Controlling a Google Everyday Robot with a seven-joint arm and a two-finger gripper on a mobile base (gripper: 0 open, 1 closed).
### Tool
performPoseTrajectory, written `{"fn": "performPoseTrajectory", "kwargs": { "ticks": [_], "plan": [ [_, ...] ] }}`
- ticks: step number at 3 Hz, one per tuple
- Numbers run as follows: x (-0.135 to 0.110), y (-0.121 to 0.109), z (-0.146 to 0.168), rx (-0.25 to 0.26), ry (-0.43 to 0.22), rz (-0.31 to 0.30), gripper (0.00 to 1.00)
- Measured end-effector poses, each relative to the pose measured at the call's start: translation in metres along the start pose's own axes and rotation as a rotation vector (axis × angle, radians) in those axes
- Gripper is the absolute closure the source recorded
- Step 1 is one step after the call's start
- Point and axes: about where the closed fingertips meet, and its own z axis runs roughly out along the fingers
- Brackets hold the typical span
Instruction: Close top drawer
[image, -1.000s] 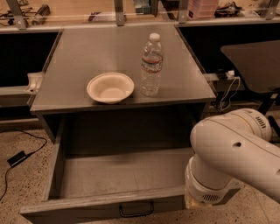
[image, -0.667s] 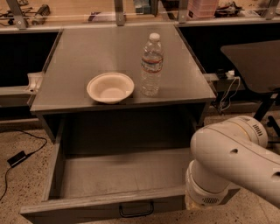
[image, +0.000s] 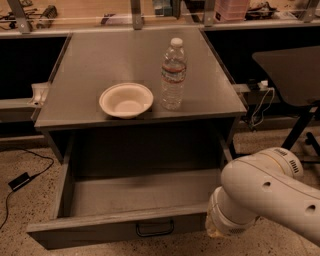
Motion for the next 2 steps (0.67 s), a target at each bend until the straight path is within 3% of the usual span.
{"fn": "performPoseTrajectory", "kwargs": {
  "ticks": [2],
  "plan": [
    [-0.003,-0.018,0.029,0.065,-0.039,-0.005,0.37]
  ]
}}
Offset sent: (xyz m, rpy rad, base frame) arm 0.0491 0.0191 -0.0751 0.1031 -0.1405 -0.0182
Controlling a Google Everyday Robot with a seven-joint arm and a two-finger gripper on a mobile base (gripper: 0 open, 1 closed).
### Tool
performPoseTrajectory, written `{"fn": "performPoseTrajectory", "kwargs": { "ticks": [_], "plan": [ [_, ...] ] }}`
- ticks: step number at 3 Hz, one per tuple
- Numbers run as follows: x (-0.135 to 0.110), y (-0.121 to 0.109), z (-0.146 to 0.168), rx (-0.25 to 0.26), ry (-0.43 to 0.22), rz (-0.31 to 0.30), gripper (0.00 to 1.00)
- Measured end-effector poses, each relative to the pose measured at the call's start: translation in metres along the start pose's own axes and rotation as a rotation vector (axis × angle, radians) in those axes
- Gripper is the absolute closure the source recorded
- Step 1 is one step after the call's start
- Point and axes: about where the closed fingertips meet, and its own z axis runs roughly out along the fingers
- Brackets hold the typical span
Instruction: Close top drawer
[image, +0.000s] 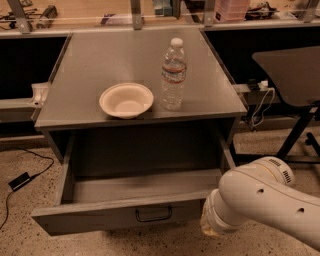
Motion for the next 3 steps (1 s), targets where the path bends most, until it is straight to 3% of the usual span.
{"fn": "performPoseTrajectory", "kwargs": {
  "ticks": [1,2,3],
  "plan": [
    [-0.004,-0.008,-0.002,0.033,-0.013,-0.001,0.15],
    [-0.003,-0.007,-0.003,0.028,-0.009,-0.002,0.00],
    [-0.008,-0.018,-0.001,0.041,-0.030,-0.026,0.00]
  ]
}}
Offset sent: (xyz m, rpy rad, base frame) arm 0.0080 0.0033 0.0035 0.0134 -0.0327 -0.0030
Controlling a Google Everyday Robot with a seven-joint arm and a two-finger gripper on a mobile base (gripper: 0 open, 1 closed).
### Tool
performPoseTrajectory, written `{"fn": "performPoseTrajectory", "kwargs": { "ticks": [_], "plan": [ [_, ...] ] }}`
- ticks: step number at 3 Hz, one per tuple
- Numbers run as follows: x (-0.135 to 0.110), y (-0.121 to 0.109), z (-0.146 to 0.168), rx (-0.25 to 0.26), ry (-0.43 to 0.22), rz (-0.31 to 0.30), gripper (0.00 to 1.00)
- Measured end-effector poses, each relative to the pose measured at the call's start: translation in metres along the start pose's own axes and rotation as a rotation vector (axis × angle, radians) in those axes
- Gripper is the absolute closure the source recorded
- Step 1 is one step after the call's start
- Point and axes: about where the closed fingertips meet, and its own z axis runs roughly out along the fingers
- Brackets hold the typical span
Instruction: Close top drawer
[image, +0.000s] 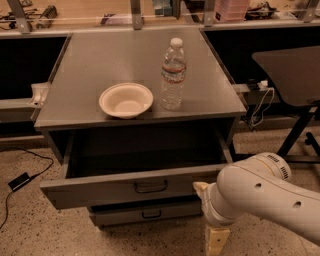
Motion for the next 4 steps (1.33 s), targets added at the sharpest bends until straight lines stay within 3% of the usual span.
{"fn": "performPoseTrajectory", "kwargs": {
  "ticks": [1,2,4],
  "plan": [
    [-0.005,-0.035,0.009,0.042,-0.071,-0.035,0.06],
    [-0.013,-0.076,0.019,0.079,-0.165,-0.107,0.24],
    [-0.010,-0.138,0.034,0.149,-0.265,-0.151,0.71]
  ]
}}
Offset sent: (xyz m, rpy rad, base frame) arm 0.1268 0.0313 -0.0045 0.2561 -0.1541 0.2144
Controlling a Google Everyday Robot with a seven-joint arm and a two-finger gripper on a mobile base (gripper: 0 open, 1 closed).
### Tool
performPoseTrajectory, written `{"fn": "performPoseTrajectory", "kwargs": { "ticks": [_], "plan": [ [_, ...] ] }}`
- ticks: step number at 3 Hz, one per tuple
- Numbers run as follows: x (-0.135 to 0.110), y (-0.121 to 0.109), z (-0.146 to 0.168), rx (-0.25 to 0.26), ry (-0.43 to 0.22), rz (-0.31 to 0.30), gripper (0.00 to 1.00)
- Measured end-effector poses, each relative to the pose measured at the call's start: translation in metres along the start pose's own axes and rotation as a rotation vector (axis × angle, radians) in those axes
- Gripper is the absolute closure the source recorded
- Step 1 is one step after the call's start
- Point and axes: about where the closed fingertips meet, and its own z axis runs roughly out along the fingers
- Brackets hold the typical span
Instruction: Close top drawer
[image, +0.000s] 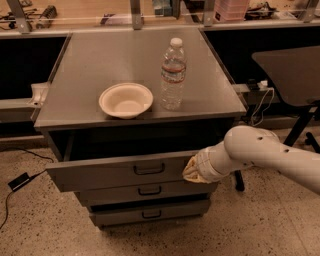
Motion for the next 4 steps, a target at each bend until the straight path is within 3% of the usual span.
{"fn": "performPoseTrajectory", "kwargs": {
  "ticks": [1,4],
  "plan": [
    [0.0101,-0.0211,0.0097,0.035,-0.021,0.057,0.73],
    [0.0103,-0.0215,0.0099,0.035,-0.022,0.060,0.05]
  ]
}}
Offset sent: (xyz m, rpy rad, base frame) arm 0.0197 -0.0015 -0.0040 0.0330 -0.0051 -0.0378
